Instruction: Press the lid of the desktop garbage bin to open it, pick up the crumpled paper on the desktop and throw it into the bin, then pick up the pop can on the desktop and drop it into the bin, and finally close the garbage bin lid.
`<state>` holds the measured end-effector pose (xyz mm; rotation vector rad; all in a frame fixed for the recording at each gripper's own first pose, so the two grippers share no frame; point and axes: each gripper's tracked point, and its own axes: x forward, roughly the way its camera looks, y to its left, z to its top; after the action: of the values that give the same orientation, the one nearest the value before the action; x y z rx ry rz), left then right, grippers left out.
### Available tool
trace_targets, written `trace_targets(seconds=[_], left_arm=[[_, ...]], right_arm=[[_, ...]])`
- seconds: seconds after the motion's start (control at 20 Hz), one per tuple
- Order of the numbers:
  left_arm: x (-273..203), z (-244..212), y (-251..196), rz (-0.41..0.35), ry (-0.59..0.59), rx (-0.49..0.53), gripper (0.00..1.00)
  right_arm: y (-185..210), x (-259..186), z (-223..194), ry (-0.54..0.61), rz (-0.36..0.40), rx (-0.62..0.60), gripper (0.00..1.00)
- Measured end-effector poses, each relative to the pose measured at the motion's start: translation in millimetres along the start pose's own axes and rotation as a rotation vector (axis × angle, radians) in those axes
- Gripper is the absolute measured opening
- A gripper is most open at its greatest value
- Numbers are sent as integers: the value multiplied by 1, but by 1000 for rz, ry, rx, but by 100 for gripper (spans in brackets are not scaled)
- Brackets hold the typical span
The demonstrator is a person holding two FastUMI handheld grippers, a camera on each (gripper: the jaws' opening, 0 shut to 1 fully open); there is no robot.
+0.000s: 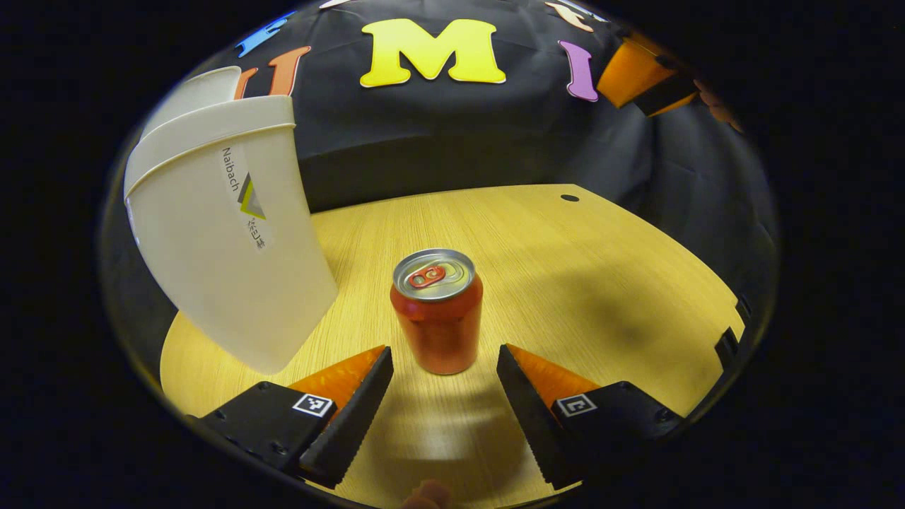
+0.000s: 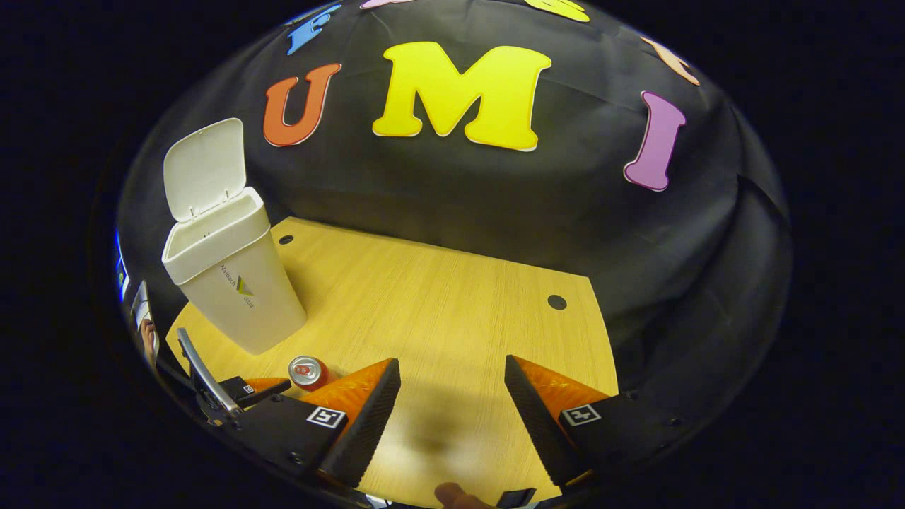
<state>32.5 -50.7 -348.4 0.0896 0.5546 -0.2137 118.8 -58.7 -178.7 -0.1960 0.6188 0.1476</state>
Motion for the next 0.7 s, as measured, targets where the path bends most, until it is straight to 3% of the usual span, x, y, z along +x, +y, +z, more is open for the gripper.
trace_targets(seconds=[0.55, 0.7], left_arm=[[47, 6, 10, 74, 8, 10, 98], [49, 4, 3, 26, 15, -4, 94]], right_arm=[[-12, 30, -33, 86, 33, -38, 94], [-16, 28, -36, 96, 25, -42, 95]])
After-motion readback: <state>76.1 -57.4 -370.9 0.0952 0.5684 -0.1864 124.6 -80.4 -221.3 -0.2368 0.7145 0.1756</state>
